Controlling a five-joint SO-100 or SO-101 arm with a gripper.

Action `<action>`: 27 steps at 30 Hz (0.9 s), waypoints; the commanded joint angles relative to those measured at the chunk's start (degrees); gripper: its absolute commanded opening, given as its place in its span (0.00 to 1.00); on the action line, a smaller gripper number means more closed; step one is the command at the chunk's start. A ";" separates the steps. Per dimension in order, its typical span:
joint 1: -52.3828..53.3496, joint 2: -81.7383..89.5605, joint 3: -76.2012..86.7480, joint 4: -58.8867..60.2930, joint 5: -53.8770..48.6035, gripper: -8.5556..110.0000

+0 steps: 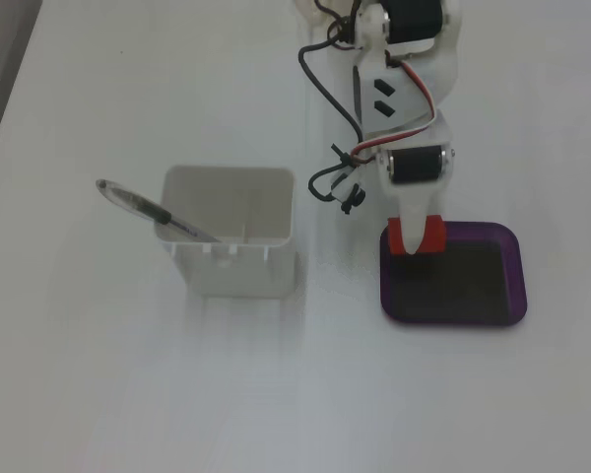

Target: Pick up the red cube and place it in the box.

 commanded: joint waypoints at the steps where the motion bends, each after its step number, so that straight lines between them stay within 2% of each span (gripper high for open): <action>1: -0.62 0.79 -0.62 -0.44 -0.18 0.07; 24: -4.04 0.70 -0.62 -0.35 0.35 0.07; 27: -4.04 0.70 -0.62 -0.44 0.35 0.10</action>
